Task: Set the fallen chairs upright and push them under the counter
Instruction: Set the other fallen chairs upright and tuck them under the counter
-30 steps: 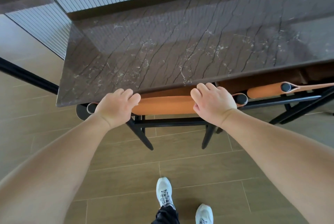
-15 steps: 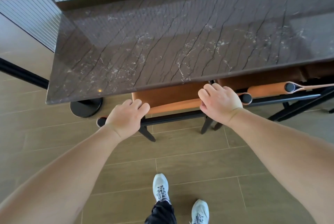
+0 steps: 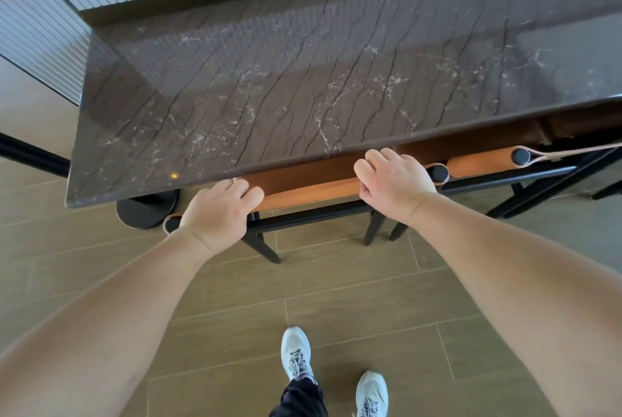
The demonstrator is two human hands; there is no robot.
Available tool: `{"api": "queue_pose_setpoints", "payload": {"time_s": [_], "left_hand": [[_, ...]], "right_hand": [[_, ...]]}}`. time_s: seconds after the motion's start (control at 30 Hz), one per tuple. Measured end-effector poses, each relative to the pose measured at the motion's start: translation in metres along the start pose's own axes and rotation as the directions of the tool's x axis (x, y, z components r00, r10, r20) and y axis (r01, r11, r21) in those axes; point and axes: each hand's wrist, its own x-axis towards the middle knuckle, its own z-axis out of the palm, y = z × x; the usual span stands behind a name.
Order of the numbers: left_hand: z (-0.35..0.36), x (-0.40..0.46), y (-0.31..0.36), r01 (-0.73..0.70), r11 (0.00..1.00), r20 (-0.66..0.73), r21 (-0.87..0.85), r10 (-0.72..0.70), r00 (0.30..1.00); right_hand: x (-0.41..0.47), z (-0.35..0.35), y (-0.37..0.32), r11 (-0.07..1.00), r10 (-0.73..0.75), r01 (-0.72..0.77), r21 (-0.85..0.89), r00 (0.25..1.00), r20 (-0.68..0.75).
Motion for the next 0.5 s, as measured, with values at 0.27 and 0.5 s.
{"api": "queue_pose_setpoints", "payload": {"time_s": [0.27,0.5], "left_hand": [[-0.0038,-0.0041,0.0071,-0.028,0.999,-0.017,-0.018,0.028,0.999],[-0.0014,-0.0013,0.0079,-0.050,0.999,-0.036,-0.003,0.049,0.998]], "right_hand": [[-0.0008,-0.0015,0.0032,1.000,-0.008,0.009,-0.018,1.000,0.028],[-0.0009,-0.0023,0.0072,0.999,-0.021,0.021,-0.035,1.000,0.015]]}}
